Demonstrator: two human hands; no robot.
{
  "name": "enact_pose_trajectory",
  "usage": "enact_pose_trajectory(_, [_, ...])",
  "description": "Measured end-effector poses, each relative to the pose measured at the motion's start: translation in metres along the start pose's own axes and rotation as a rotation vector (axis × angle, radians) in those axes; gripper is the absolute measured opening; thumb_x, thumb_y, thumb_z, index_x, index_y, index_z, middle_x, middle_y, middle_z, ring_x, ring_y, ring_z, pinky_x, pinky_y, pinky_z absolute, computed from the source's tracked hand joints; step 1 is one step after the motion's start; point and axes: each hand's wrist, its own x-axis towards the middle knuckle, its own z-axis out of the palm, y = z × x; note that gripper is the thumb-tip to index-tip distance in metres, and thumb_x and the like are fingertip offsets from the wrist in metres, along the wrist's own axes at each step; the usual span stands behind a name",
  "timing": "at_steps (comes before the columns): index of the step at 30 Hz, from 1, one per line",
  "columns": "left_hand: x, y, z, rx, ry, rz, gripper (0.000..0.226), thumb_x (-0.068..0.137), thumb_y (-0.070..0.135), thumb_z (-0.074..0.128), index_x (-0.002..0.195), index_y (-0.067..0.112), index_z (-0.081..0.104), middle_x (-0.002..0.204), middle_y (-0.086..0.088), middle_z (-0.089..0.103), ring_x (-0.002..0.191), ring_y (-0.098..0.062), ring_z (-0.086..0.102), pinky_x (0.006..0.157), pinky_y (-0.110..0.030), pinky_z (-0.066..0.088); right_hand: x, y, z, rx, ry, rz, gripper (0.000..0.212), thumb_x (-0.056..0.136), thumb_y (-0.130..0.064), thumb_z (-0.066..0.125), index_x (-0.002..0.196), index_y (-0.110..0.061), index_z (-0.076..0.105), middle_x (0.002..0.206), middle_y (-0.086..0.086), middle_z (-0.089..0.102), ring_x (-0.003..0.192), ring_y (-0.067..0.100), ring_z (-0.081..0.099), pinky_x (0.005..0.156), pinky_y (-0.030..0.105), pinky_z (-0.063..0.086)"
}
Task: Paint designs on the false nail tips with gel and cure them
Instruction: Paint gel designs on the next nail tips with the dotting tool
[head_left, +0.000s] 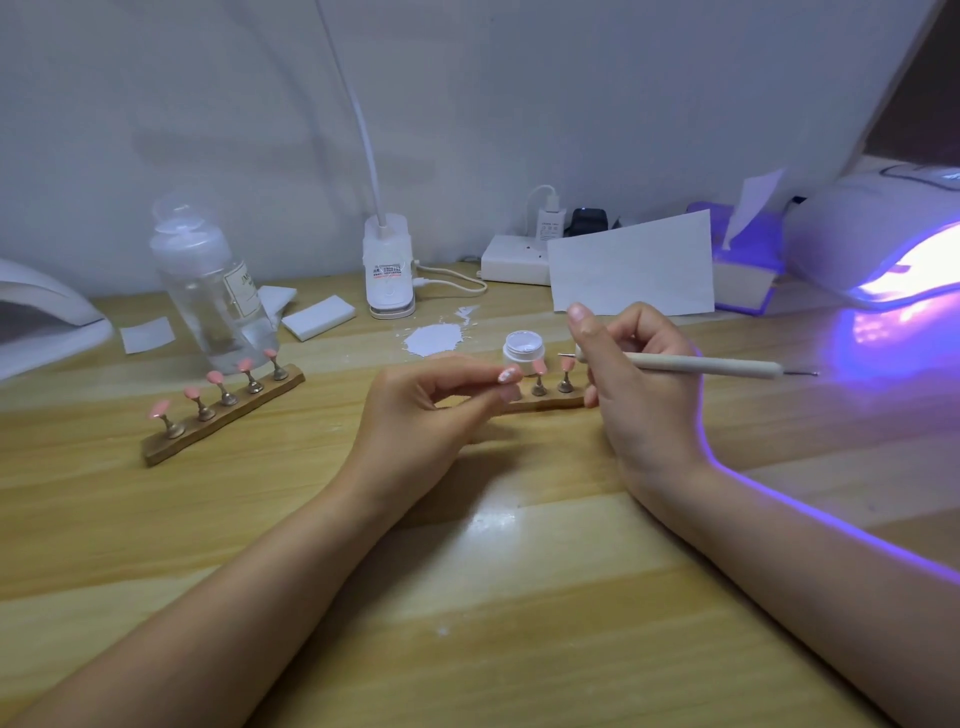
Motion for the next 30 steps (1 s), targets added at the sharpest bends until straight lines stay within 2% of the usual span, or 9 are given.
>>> enact_pose_trajectory(2, [0.002,0.000,-0.002,-0.031,0.075,-0.054,0.016,0.072,0.004,0.072,0.073,0.019,0.072,0.069,0.013,0.070,0.065,0.005,0.061,0.063,-0.007,0.045,0.000,0.001,0.000,-0.016,0.005,0.016,0.039,0.083,-0.021,0.066,0.056,-0.016,0.038,0.046,-0.001,0.046,0.039,0.005,0.036,0.042,0.018,0.033])
enact_pose_trajectory(4, [0.006,-0.001,-0.004,0.023,0.111,-0.077,0.020,0.071,0.004,0.074,0.069,0.024,0.070,0.064,0.018,0.068,0.061,0.003,0.059,0.061,-0.007,0.045,0.001,0.001,0.000,-0.022,0.002,0.026,0.039,0.083,-0.020,0.066,0.056,-0.016,0.038,0.044,-0.004,0.045,0.039,0.004,0.036,0.042,0.018,0.033])
enact_pose_trajectory(10, [0.013,-0.003,-0.007,0.281,0.098,-0.121,0.019,0.072,0.012,0.076,0.065,0.028,0.067,0.055,0.022,0.061,0.061,0.003,0.052,0.059,-0.003,0.037,0.001,0.001,0.000,-0.029,-0.010,0.039,0.040,0.083,-0.020,0.066,0.054,-0.017,0.038,0.041,-0.008,0.041,0.039,0.005,0.035,0.042,0.018,0.033])
enact_pose_trajectory(13, [0.014,-0.005,-0.005,0.330,0.091,-0.164,0.019,0.070,0.018,0.077,0.062,0.032,0.066,0.065,0.019,0.064,0.071,-0.007,0.057,0.073,-0.017,0.043,0.000,0.000,0.000,-0.031,-0.019,0.040,0.040,0.084,-0.019,0.065,0.055,-0.017,0.038,0.039,-0.009,0.042,0.040,0.005,0.035,0.042,0.018,0.033])
enact_pose_trajectory(17, [0.015,-0.005,-0.003,0.354,0.070,-0.196,0.020,0.068,0.021,0.078,0.060,0.034,0.065,0.068,0.019,0.064,0.069,-0.006,0.056,0.092,-0.037,0.045,0.000,-0.001,0.001,-0.029,-0.036,0.034,0.039,0.085,-0.018,0.064,0.056,-0.015,0.038,0.038,-0.009,0.046,0.038,0.003,0.036,0.042,0.017,0.033])
enact_pose_trajectory(19, [0.015,-0.006,-0.003,0.359,0.064,-0.195,0.020,0.068,0.022,0.078,0.059,0.033,0.065,0.066,0.019,0.064,0.066,-0.004,0.053,0.093,-0.042,0.044,0.000,-0.001,0.001,-0.034,-0.028,0.036,0.039,0.084,-0.019,0.065,0.055,-0.016,0.038,0.040,-0.008,0.042,0.040,0.006,0.035,0.042,0.020,0.032])
enact_pose_trajectory(23, [0.016,-0.008,-0.002,0.348,0.073,-0.204,0.018,0.067,0.023,0.078,0.060,0.032,0.065,0.067,0.013,0.064,0.060,0.003,0.049,0.090,-0.039,0.044,-0.001,-0.002,0.002,-0.033,-0.049,0.030,0.040,0.085,-0.016,0.063,0.055,-0.015,0.036,0.036,-0.011,0.048,0.038,0.003,0.035,0.040,0.014,0.031])
enact_pose_trajectory(28, [0.016,-0.006,-0.002,0.377,0.029,-0.186,0.017,0.068,0.027,0.078,0.065,0.033,0.062,0.070,0.012,0.063,0.066,-0.003,0.052,0.093,-0.046,0.042,-0.001,-0.002,0.001,-0.027,-0.029,0.040,0.042,0.083,-0.018,0.065,0.054,-0.017,0.036,0.038,-0.009,0.039,0.041,0.009,0.032,0.042,0.020,0.029])
enact_pose_trajectory(30, [0.015,-0.004,-0.003,0.408,0.001,-0.162,0.020,0.067,0.029,0.078,0.067,0.035,0.059,0.069,0.017,0.060,0.068,-0.002,0.053,0.094,-0.048,0.041,-0.001,-0.002,0.002,-0.018,-0.035,0.037,0.041,0.084,-0.018,0.065,0.055,-0.016,0.036,0.036,-0.010,0.042,0.038,0.005,0.033,0.041,0.018,0.030])
